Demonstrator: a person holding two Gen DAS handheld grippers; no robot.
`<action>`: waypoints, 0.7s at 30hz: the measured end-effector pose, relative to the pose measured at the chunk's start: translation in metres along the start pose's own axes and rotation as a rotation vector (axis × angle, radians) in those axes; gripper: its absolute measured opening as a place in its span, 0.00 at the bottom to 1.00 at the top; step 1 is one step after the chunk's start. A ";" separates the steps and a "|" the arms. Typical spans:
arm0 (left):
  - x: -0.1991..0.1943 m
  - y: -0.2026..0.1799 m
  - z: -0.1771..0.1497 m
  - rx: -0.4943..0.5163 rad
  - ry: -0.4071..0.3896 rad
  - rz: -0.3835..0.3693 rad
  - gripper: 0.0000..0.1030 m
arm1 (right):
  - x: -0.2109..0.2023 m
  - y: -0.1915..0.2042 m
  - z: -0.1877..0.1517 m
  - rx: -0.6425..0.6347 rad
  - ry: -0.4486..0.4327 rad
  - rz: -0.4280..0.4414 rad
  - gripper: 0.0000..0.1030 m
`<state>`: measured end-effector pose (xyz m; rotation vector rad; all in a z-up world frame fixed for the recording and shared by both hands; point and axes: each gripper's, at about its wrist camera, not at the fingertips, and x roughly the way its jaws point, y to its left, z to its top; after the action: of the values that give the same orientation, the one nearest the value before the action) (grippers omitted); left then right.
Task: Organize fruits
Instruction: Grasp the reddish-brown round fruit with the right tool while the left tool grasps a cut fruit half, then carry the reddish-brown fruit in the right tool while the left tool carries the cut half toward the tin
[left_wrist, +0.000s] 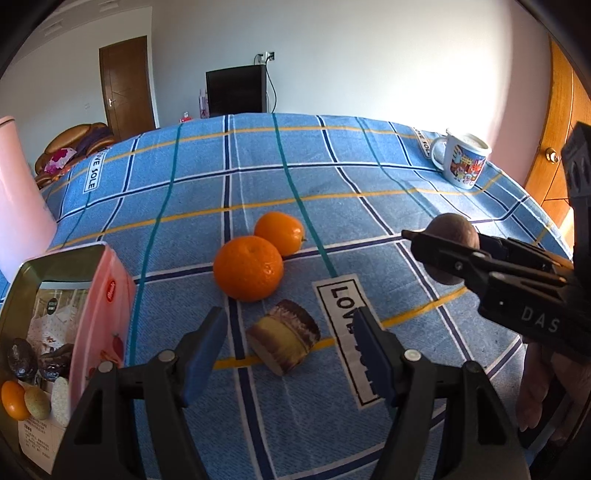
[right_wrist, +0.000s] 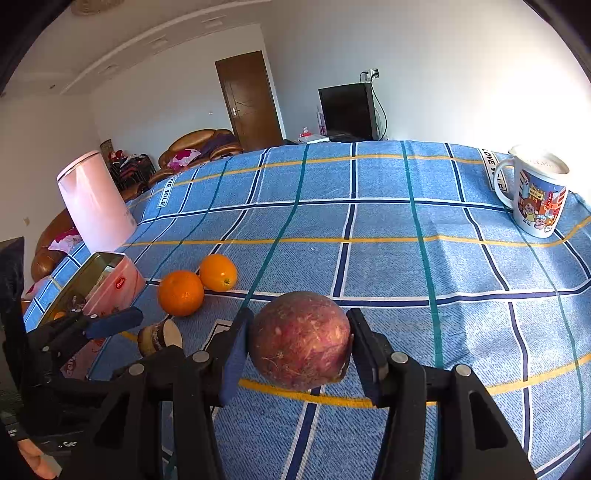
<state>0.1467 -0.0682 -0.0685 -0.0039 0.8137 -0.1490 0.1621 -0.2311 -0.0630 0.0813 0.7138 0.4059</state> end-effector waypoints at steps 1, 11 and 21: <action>0.002 0.000 0.000 -0.005 0.009 -0.003 0.70 | 0.000 0.001 0.000 -0.003 -0.004 0.000 0.52; 0.005 0.002 -0.003 -0.033 0.036 -0.054 0.43 | -0.003 0.004 0.000 -0.013 -0.019 -0.003 0.52; -0.020 0.001 -0.002 -0.013 -0.098 -0.034 0.43 | -0.012 0.010 -0.001 -0.047 -0.064 0.004 0.52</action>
<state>0.1319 -0.0649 -0.0559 -0.0376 0.7174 -0.1746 0.1496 -0.2266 -0.0540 0.0516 0.6406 0.4220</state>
